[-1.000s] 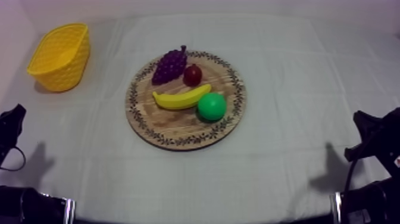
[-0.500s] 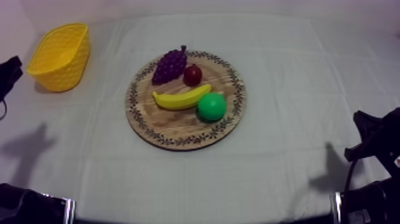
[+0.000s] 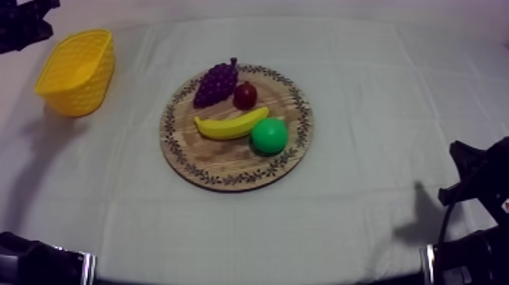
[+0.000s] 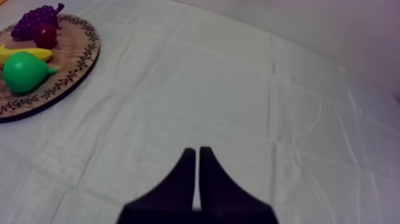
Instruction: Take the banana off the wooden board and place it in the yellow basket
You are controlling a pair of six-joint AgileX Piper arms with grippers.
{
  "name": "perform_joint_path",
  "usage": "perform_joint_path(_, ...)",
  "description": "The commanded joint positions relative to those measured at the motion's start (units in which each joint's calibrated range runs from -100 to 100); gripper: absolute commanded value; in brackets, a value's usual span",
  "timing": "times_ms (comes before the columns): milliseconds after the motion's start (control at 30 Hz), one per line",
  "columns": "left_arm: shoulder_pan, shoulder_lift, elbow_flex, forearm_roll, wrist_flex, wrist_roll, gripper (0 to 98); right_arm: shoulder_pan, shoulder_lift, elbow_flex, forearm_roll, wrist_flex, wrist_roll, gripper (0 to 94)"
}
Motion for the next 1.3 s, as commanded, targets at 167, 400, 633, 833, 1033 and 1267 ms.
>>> perform_joint_path(167, 1.94, 11.07, -5.53, 1.07, 1.41, -0.19, 0.1, -0.01, -0.01, 0.04, 0.00, 0.02, 0.02, 0.4)
perform_joint_path(400, 7.82, 15.84, -5.88, 2.07, 1.06, 0.43, 0.1, -0.01, -0.01, 0.04, 0.00, 0.02, 0.02, 0.4)
perform_joint_path(633, 14.66, 19.20, -7.07, 3.53, 1.19, 1.80, 0.1, -0.01, -0.01, 0.04, 0.00, 0.02, 0.02, 0.4)
perform_joint_path(833, 19.77, 21.35, -7.85, 4.03, 2.51, 3.44, 0.1, -0.01, -0.01, 0.04, 0.00, 0.02, 0.02, 0.4)
perform_joint_path(1033, 25.05, 22.19, -6.98, 4.59, 3.41, 5.03, 0.1, -0.01, -0.01, 0.04, 0.00, 0.02, 0.02, 0.4)
perform_joint_path(1267, 28.99, 23.13, -5.61, 5.62, 3.75, 6.64, 0.1, -0.01, -0.01, 0.04, 0.00, 0.02, 0.02, 0.4)
